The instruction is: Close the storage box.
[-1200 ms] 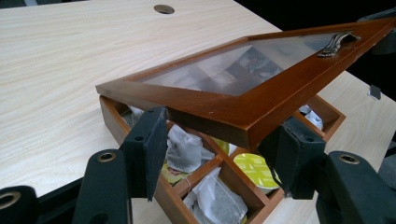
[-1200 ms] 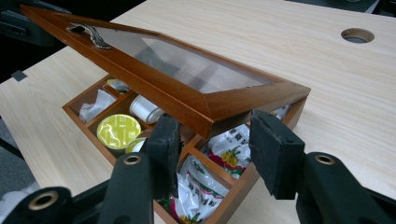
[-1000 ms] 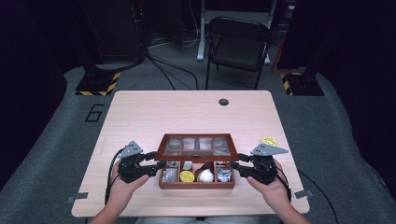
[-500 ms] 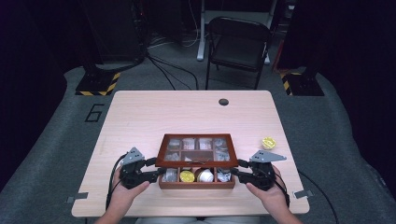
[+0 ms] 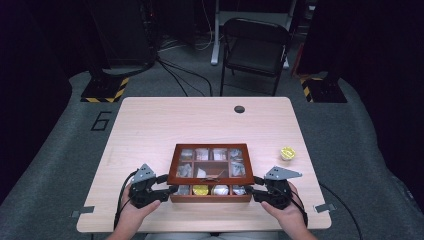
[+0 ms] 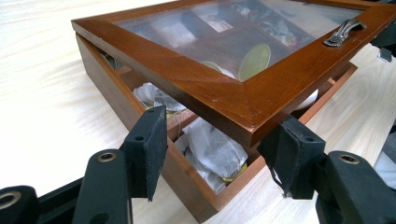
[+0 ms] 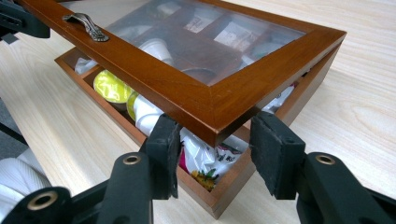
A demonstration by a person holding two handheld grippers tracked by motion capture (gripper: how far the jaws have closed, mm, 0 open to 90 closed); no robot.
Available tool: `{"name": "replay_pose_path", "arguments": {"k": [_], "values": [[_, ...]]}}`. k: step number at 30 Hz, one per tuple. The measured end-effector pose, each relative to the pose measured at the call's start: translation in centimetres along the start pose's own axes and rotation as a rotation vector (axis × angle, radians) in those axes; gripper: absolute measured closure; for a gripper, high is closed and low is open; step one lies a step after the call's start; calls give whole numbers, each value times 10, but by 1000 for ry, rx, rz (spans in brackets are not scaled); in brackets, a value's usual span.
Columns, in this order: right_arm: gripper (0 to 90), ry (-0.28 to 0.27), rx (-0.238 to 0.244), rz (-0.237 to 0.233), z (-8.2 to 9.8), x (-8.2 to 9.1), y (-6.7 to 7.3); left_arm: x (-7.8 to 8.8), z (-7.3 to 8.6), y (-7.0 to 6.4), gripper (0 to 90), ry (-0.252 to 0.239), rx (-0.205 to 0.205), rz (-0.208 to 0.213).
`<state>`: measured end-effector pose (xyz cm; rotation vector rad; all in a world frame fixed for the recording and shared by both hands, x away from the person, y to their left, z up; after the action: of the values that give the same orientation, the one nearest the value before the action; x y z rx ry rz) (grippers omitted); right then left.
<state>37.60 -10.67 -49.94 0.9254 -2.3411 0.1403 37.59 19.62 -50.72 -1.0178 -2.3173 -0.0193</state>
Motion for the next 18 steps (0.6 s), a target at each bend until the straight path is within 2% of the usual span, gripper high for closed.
{"name": "replay_pose_path", "arguments": {"k": [8,12,18], "values": [[525,29,23,12,13,-6,0,-5,13,0,417,33,-16,-10],[526,36,34,10,16,-8,0,-7,16,0,417,45,-11,-7],[522,50,19,2,20,-10,-1,-9,19,0,417,51,-14,-14]]}}
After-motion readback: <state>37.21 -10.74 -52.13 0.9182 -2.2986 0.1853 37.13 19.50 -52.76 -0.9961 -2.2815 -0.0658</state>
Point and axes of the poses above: each handheld gripper's, and its own axes: x roughly backward along the jaws, z roughly out of its underside, y roughly to its left, the point moved 8 cm from there along -x, roughly forward along the jaws, and after that the axes turned 2 degrees about z, right-handed, at the moved point
